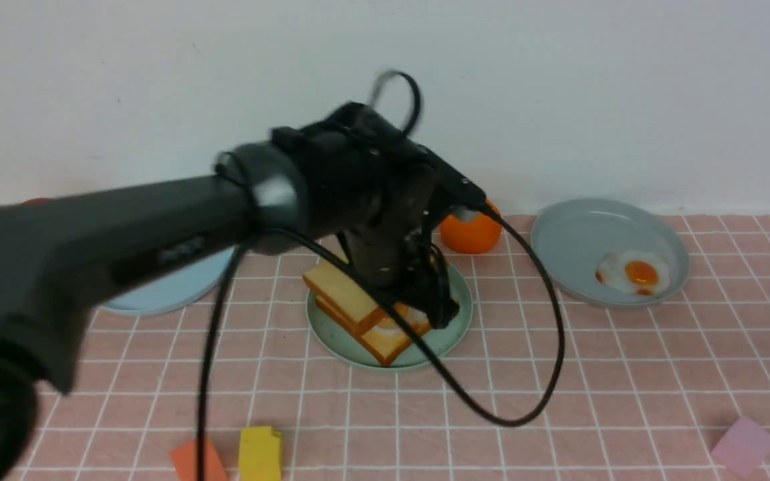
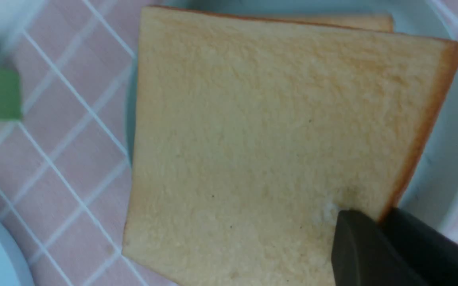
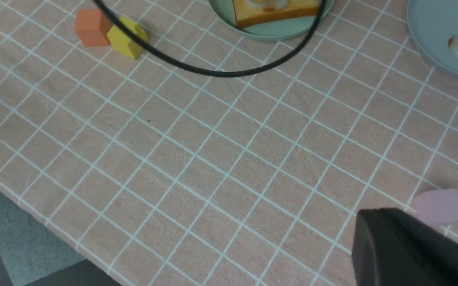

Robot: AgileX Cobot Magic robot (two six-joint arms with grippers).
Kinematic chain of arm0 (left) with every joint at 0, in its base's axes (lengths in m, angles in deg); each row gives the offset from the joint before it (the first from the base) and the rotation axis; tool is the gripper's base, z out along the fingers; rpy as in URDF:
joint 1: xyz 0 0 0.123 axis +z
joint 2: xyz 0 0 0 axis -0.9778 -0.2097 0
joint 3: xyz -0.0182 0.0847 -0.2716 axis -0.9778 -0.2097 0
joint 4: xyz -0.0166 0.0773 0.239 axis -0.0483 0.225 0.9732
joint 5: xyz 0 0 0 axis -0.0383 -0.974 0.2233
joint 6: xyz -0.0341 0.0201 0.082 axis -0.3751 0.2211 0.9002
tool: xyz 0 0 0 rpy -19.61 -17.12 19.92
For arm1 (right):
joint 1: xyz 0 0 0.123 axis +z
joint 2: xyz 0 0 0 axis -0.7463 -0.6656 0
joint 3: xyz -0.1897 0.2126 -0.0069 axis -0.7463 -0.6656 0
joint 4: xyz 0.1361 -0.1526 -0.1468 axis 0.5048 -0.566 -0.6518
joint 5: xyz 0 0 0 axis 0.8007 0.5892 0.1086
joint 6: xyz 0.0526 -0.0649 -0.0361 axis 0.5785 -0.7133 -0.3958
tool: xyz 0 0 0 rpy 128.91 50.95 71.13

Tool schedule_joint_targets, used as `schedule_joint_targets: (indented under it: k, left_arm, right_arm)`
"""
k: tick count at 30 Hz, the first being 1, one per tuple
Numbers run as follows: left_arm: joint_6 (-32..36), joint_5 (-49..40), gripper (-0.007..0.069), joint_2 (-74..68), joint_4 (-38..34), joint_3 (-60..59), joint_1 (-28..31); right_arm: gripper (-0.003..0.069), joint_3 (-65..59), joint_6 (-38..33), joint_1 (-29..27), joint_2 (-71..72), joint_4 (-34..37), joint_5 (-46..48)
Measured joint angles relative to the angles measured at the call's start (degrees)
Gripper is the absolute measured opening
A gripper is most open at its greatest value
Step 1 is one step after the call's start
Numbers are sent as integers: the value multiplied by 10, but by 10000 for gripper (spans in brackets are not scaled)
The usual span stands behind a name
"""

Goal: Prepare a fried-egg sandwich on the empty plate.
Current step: Use the left arm to place a slice of bread on the fried egg in the middle

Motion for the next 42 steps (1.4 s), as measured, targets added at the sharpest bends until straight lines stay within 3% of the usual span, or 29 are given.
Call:
schedule_joint_targets:
  k: [20,34,42]
  left_arm:
    - [14,28,38,-60,-25,31,-1]
    - [1,31,259,-61,-30,32,-1]
    - [-33,0,278,-54,-29,35,-1]
  right_arm:
    - [18,0,0,0,0,-1,3]
    - [24,0,0,0,0,5,11]
    - [27,0,0,0,0,5,13]
